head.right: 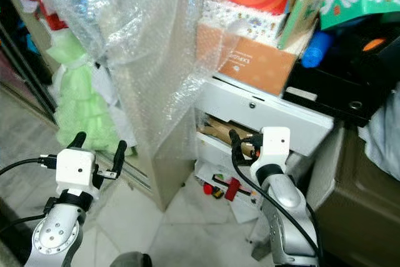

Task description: Clean up the room

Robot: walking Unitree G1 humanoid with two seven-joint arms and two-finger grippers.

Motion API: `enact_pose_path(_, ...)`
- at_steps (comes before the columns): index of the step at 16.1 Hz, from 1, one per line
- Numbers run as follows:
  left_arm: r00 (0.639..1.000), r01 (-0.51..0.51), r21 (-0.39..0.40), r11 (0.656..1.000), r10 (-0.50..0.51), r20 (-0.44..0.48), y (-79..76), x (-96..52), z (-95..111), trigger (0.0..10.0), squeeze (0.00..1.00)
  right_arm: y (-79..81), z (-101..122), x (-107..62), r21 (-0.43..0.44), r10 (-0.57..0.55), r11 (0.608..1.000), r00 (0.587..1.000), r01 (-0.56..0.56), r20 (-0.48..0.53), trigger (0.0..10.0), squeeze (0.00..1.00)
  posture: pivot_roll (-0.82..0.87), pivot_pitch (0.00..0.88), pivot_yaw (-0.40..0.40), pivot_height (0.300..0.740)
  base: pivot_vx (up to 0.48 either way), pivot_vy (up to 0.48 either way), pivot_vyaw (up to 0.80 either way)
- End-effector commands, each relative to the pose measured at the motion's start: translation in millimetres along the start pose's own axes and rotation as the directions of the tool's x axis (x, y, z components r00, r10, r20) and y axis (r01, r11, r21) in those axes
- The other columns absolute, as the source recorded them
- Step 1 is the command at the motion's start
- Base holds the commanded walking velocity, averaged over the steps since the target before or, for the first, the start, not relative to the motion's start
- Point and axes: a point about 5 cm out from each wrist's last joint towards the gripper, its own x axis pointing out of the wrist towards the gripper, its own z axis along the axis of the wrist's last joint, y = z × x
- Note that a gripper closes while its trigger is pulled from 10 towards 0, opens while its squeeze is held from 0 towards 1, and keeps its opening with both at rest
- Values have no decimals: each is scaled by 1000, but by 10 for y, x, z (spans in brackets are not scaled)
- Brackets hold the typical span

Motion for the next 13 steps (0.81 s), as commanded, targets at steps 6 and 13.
enact_pose_path(6, 1000, -20, -13, 1000, 20, -7, 23, 0, -29, 10000, 0, 62, 85, 42, -14, 29, 999, 999, -29, 24, 10000, 0, -43, 0, -4, 740, 0, 0, 800)
enact_pose_path(13, 999, -16, -23, 1000, 15, -33, -2, -3, -65, 10000, 0, 85, 85, 68, -28, 53, 998, 998, -53, 18, 10000, 0, -39, 0, -15, 740, 0, 0, 800)
